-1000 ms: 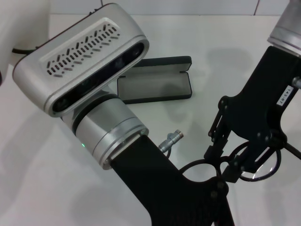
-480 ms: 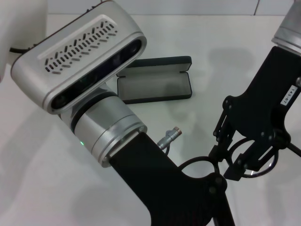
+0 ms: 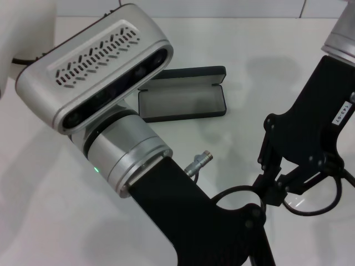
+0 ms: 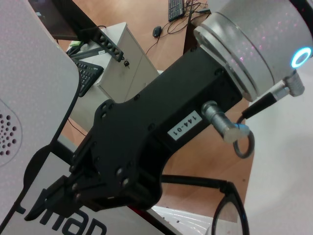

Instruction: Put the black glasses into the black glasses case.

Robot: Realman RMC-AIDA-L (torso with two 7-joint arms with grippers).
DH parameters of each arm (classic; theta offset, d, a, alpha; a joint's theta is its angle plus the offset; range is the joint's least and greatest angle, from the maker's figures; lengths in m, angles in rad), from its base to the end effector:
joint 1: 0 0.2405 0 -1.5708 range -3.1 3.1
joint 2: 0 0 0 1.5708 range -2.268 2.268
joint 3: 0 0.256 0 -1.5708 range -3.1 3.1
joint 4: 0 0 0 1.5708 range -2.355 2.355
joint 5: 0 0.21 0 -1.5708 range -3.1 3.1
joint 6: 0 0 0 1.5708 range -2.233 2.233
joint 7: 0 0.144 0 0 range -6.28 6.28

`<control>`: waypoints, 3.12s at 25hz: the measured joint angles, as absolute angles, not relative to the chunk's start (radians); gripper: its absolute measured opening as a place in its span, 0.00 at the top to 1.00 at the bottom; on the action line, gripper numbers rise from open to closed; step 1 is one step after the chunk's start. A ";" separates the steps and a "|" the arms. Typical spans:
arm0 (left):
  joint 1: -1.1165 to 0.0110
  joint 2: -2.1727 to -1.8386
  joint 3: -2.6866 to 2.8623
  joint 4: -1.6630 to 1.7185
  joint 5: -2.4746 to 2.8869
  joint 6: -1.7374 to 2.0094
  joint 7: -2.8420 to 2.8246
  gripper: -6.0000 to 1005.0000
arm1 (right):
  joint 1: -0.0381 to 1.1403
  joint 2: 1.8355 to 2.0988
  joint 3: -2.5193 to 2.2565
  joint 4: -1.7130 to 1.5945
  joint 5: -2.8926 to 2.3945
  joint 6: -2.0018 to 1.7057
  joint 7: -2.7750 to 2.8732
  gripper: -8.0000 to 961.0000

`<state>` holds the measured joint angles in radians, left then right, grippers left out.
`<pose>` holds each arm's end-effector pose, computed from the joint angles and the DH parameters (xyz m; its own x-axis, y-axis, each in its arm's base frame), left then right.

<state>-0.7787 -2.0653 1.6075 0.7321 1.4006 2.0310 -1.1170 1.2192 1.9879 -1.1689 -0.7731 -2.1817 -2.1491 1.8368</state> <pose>-0.0983 0.2503 -0.0411 0.6984 -0.1495 0.6999 -0.5834 -0.6853 0.4359 0.0423 0.3402 0.0111 0.9733 0.1260 0.1921 0.0001 -0.8364 0.5482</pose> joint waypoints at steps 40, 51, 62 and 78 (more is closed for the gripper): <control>-0.668 -2.086 1.341 0.682 1.372 2.031 -1.117 0.86 | 1.108 1.963 -1.134 -0.829 -2.183 -2.052 1.816 0.94; -0.587 -2.079 1.028 0.591 1.272 2.030 -1.125 0.87 | 0.789 2.014 -0.845 -1.090 -2.002 -1.965 1.726 0.94; -0.569 -2.087 0.959 0.540 1.158 2.029 -1.149 0.92 | 0.467 2.023 -1.082 -0.999 -1.498 -1.627 1.449 0.94; -0.669 -2.088 1.072 0.423 1.194 1.991 -1.118 0.97 | 0.598 2.016 -1.091 -0.703 -1.302 -1.654 1.246 0.94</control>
